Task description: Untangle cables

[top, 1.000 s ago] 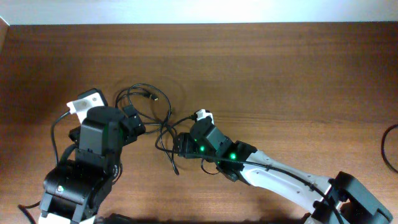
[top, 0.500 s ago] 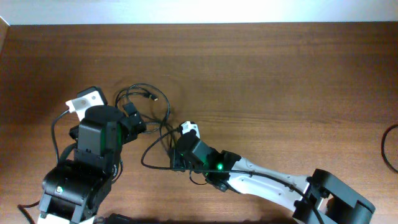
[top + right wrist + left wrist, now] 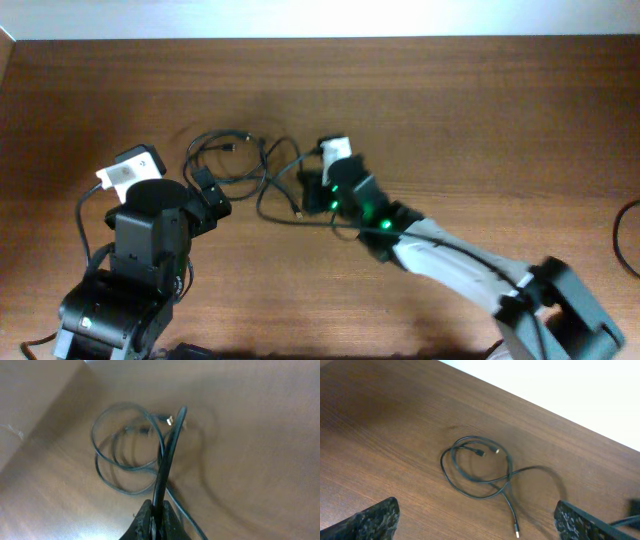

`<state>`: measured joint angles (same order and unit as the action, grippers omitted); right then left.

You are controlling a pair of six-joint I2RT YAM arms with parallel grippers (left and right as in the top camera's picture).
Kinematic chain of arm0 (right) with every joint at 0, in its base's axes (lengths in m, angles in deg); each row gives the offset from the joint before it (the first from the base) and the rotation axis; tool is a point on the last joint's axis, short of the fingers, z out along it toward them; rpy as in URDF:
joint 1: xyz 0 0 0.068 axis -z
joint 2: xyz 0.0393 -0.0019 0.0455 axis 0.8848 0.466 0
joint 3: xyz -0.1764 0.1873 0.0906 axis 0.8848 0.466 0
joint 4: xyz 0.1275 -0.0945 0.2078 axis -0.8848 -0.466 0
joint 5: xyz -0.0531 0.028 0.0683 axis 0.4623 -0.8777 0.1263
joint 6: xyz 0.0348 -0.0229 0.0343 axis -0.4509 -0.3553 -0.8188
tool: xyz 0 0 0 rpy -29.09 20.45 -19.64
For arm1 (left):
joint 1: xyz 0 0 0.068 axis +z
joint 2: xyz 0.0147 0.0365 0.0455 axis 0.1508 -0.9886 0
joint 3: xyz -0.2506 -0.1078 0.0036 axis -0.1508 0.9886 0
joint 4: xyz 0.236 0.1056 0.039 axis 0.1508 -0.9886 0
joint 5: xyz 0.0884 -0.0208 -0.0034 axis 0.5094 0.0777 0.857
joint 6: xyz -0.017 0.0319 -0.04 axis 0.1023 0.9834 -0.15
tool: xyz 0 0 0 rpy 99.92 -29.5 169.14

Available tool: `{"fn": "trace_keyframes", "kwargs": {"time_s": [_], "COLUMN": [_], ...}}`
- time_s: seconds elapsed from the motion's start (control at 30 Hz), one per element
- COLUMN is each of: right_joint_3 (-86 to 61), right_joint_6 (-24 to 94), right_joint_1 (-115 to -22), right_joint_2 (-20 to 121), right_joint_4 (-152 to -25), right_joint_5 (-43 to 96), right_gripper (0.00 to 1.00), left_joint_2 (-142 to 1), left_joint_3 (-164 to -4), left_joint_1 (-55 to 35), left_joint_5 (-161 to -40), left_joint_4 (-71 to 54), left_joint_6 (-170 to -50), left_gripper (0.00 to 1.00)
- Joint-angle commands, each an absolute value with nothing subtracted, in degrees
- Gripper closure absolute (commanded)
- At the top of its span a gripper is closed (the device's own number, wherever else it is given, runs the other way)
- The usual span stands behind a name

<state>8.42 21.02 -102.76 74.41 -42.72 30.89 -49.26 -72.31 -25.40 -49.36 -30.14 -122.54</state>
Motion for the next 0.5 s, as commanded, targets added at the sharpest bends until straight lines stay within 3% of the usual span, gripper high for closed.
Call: {"fn": "trace_keyframes", "kwargs": {"time_s": [0.0,0.2,0.47], "right_joint_3": [2.3,-9.4,-26.0], "right_joint_6": [27.5,32.5,27.2], "right_joint_1": [-98.1,-94.0,-94.1], "right_joint_2": [65.5,57.1,56.9], "right_joint_4": [-44.1,-51.6,-56.2], "right_joint_5": [29.4,28.8,28.5], "right_gripper": [0.96,0.96,0.96], "left_joint_2": [-48.9,-48.9,-48.9], "left_joint_3": [-73.7,-73.7,-73.7], "left_joint_1": [-25.1,-25.1,-25.1], "left_joint_5": [-49.8,-50.5,-51.3], "left_joint_4": [-30.0,-30.0,-29.9], "left_joint_6": [-122.6,-122.7,-122.7], "left_gripper": [0.01,0.01,0.01]}}
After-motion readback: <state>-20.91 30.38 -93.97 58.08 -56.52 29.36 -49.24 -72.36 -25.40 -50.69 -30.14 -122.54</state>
